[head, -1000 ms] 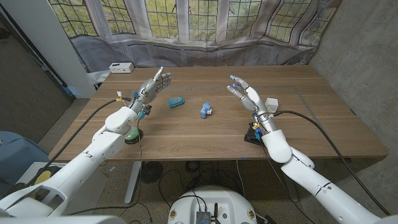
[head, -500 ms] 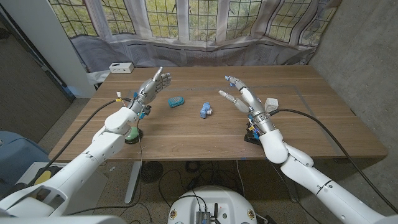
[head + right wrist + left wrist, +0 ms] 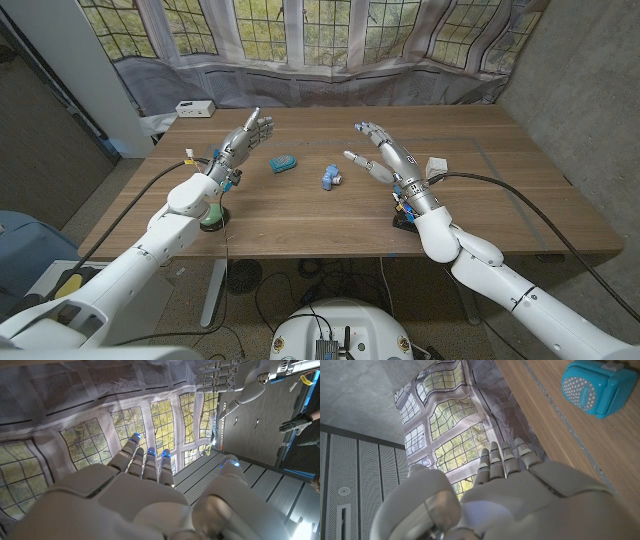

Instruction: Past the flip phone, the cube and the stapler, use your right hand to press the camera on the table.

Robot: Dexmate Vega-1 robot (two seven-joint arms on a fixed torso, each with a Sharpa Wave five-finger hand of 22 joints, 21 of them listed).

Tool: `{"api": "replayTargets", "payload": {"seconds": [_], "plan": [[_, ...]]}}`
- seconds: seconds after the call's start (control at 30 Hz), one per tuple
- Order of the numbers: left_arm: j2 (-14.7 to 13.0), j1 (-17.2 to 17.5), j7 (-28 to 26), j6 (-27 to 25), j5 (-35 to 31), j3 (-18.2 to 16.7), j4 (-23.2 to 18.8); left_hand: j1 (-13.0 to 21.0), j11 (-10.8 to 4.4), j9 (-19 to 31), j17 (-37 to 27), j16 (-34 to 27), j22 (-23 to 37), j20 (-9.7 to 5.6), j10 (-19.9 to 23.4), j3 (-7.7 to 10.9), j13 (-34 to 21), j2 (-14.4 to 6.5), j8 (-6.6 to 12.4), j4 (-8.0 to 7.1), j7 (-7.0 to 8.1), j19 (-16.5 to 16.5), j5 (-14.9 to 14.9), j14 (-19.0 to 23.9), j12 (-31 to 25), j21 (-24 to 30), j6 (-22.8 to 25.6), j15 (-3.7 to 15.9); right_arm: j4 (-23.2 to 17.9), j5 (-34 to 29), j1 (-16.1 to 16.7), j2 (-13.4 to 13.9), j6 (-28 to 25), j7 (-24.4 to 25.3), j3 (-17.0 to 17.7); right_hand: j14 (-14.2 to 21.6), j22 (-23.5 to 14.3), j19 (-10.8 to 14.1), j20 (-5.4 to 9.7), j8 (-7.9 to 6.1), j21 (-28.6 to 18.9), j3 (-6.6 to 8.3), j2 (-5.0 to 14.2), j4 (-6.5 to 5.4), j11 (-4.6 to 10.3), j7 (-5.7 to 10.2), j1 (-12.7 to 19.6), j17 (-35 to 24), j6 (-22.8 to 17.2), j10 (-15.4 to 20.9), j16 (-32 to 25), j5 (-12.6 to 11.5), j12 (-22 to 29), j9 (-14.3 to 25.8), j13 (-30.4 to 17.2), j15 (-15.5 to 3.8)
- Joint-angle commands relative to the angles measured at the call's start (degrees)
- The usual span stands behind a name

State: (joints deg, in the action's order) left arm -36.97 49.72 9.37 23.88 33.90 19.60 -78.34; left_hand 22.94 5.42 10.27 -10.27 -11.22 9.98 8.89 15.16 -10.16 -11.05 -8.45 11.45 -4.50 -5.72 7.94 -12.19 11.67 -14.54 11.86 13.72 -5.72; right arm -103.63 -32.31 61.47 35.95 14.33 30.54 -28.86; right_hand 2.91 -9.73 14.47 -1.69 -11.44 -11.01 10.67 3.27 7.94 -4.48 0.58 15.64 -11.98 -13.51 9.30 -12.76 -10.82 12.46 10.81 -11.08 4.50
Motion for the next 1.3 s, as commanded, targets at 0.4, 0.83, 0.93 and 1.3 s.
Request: {"api": "replayTargets", "payload": {"seconds": [0.4, 0.83, 0.93, 1.3], "plan": [[0.1, 0.4, 0.6, 0.6, 0.0, 0.3, -0.3, 1.0, 0.34, 0.1, -0.1, 0.1, 0.3, 0.18, 0.6, 0.6, -0.3, -0.2, 0.01, 0.09, -0.19, -0.6, 0.2, 0.0, 0.4, -0.3, 1.2, 0.3, -6.5, -6.9, -0.7, 3.9, -10.6, -2.7, -3.4, -0.9, -0.3, -2.5, -6.81, -1.38, 0.2, 0.36, -0.13, 0.23, 1.61, 5.77, 1.2, 0.0, -5.5, -0.6, 0.6, -0.1, -0.6, 0.1, -0.3, 4.08], [0.0, 0.8, 0.9, 1.0, 0.0, 0.3, -0.5, 1.4, 0.31, 0.1, -0.1, 0.2, 0.3, 0.23, 0.8, 1.02, -0.4, -0.4, 0.1, 0.19, -0.49, -0.7, 0.3, 0.0, 0.5, -0.4, 1.9, 0.28, -9.4, -7.8, -2.5, 4.9, -16.1, -8.8, -4.8, -9.7, -0.4, -10.6, -8.84, -1.43, 1.2, 0.38, -0.13, -0.14, 1.12, 7.5, 1.0, -0.2, -11.5, -5.2, 2.3, 0.1, -1.9, -0.1, -0.4, 3.3], [0.3, 0.7, 1.0, 1.4, 0.0, 0.3, -0.1, 1.5, 0.14, 0.1, -0.1, 0.2, 0.3, 0.19, 0.8, 1.1, -0.4, -0.5, 0.12, 0.21, -0.55, -0.7, 0.3, 0.0, 0.6, -0.4, 2.1, 0.28, -10.2, -7.6, -3.2, 5.0, -17.9, -11.5, -5.2, -12.6, -0.4, -14.0, -8.8, -0.87, 1.3, 0.37, -0.05, -0.22, 1.09, 7.45, 0.8, -0.3, -11.6, -8.0, 2.4, 0.1, -2.3, -0.1, -0.4, 2.98], [0.6, 0.6, 1.3, 1.6, 0.6, 0.2, 1.2, 1.6, 0.46, 0.1, -0.1, 0.2, 0.3, 0.21, 0.7, 1.36, -0.4, -0.5, 0.02, 0.25, -0.58, -0.8, 0.4, 0.0, 0.8, -0.5, 2.2, 0.26, -11.6, -9.1, -6.2, 5.2, -22.3, -18.1, -7.6, -23.1, -0.6, -26.1, -9.3, 0.21, 1.2, 0.35, 0.81, -0.86, 2.49, 7.55, -0.6, -0.7, -10.9, -19.3, 2.4, 0.3, -2.3, 0.0, -0.4, 1.69]]}}
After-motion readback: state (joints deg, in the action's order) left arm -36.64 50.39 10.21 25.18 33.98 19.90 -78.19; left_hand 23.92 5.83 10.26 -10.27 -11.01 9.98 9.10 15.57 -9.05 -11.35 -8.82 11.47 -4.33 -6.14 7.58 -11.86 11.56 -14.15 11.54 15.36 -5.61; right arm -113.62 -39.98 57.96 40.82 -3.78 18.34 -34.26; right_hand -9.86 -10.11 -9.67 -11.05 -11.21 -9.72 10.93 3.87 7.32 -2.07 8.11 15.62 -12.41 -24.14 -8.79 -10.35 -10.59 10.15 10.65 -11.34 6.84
